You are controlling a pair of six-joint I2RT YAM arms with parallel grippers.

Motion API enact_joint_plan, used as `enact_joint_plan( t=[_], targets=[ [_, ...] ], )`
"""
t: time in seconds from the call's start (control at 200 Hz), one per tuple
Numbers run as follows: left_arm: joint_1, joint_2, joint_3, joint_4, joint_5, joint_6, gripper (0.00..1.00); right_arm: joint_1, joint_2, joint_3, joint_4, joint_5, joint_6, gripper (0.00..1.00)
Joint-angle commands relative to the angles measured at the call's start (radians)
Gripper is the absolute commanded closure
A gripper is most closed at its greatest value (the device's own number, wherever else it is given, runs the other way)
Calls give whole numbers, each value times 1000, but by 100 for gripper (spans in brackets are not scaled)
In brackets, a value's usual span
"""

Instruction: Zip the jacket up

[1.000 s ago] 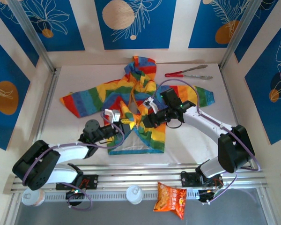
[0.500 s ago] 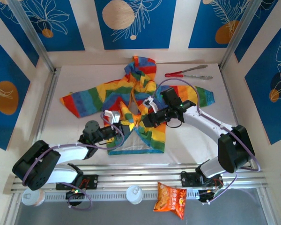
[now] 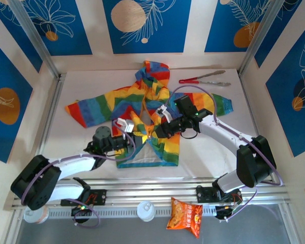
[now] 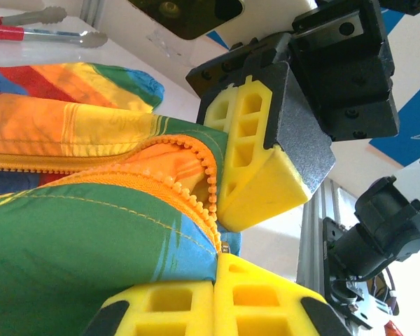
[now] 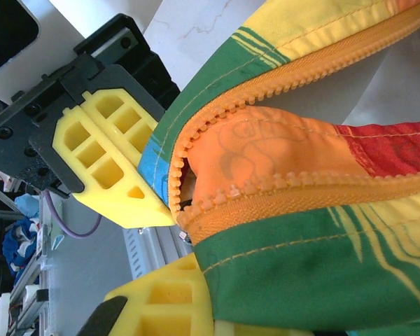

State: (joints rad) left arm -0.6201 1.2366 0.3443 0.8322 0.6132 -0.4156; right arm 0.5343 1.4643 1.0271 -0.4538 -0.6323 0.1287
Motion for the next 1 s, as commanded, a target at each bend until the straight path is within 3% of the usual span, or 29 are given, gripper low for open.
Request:
enact_joint_plan(
  t=[0.0,0.185,0.495,0.56,0.73,0.83,0.99],
  targets=[
    [-6,-42,38,-237,12,80,100,-2,-1,34,14,-33,-6,100],
    [-5,-47,134,-525,9,161,100,14,16,39,1,-28,-12,100],
    [-6,-138,163,-639,-23,203,100,29,51,49,53,-16,62,100],
    [-5,-180,173,-674,-40,218,82,28,48,37,79,-9,84,100],
    [-3,-325,214,-853,-148,239,64,15,65,2,171,-33,150,100],
    [-1,-427,184,-873,-255,179,52,13,65,-1,207,-24,185,100],
    [1,-556,73,-751,-334,18,44,2,74,-27,294,-58,254,100]
  ],
)
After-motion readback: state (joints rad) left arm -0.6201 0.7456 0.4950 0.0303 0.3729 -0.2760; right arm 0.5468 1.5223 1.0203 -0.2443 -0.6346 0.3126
